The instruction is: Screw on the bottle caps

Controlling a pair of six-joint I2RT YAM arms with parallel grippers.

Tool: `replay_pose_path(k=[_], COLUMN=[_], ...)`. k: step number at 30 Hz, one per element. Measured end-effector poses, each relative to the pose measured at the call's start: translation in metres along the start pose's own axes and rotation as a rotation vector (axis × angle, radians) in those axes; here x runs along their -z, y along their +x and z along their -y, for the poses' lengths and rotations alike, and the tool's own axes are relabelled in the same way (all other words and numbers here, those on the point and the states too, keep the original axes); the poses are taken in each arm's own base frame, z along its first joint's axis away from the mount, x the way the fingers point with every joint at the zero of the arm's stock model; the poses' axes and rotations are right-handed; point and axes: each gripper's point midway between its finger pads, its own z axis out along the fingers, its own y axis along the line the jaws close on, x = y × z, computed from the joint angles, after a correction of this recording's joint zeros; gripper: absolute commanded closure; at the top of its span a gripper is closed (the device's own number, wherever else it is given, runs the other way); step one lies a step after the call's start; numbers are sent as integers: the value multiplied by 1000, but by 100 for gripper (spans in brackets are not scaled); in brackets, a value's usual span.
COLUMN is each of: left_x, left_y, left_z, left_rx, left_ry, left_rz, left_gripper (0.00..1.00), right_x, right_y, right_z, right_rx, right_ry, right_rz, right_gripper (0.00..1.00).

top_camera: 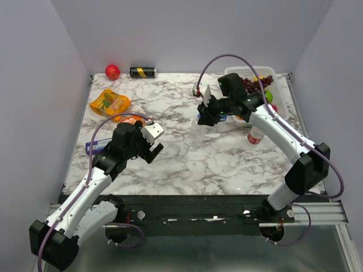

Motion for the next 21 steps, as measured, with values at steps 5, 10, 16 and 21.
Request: replay_pose_path(k=[5,10,16,21], left_x=[0,0,0,0], left_y=[0,0,1,2], left_z=[-1,-1,-1,1], left_rx=[7,10,12,14], left_ry=[3,5,8,18], left_rz=[3,5,4,5], left_gripper=[1,1,1,1], right_x=[-9,-11,-14,-18], right_y=[9,10,17,18], right_z=[7,12,12,14], right_rx=[-1,0,-20,-35], right_ry=[16,37,35,40], right_rz=[-32,-37,-52,-54], right_gripper=[94,82,66,64])
